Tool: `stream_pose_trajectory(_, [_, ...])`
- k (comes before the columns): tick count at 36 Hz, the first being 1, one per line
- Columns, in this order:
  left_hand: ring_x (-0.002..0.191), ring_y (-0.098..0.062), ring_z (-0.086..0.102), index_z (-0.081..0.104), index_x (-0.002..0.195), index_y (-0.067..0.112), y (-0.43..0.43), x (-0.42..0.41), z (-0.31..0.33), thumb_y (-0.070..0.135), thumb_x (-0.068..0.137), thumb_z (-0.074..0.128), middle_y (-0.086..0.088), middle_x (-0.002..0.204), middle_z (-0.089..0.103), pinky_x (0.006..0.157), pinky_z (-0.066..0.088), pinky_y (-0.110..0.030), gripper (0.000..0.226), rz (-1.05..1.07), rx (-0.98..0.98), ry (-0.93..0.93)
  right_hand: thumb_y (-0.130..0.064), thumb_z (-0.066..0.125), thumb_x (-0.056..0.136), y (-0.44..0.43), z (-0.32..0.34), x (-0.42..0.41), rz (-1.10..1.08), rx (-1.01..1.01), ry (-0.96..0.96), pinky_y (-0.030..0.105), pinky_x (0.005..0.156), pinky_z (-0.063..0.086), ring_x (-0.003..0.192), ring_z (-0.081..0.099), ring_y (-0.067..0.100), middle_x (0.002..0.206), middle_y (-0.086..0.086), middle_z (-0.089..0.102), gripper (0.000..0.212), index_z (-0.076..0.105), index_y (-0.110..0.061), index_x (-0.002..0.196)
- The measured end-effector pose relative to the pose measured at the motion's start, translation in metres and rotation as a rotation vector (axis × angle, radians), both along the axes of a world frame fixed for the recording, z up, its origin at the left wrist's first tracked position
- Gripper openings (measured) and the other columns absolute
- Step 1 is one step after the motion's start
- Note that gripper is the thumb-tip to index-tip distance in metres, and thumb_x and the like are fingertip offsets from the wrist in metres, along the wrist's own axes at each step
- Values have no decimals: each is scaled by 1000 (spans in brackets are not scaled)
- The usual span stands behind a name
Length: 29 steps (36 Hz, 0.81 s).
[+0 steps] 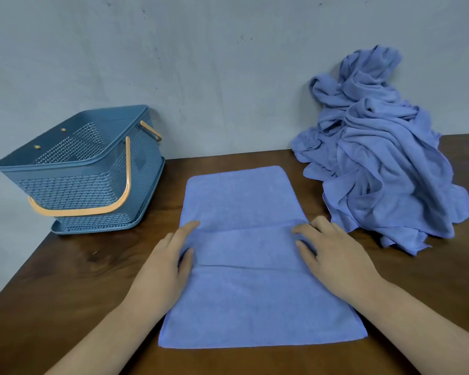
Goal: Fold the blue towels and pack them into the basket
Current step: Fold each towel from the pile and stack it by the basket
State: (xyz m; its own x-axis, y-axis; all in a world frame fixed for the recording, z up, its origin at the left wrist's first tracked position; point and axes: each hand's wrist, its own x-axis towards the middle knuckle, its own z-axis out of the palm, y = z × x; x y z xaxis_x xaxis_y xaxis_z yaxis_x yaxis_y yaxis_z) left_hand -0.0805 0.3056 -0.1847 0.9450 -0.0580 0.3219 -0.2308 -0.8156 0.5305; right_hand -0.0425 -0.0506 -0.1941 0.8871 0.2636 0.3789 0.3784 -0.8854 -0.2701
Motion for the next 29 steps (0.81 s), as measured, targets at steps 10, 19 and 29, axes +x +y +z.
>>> stream_pose_trajectory(10, [113,-11,58,63,134,28,2,6,6,21,106,61,12,121,64,90,37,-15,28,-14,19,84,-43,58,102,-5,1,-11,-45,57,58,32,69,51,96,52,15,111,-13,49,26,64,-32,125])
stream_pose_trajectory(19, [121,-8,51,56,139,29,-22,-20,0,34,105,58,17,133,55,102,41,-28,34,65,-6,77,-39,60,102,-7,0,-13,-33,74,50,32,72,52,95,50,13,113,-15,52,28,67,-29,127])
stream_pose_trajectory(29, [135,-2,41,52,145,32,-23,-56,1,64,98,45,17,147,45,110,33,-22,57,71,28,97,-36,65,100,-7,2,-24,-17,60,28,30,72,53,100,51,13,117,-14,57,28,70,-29,127])
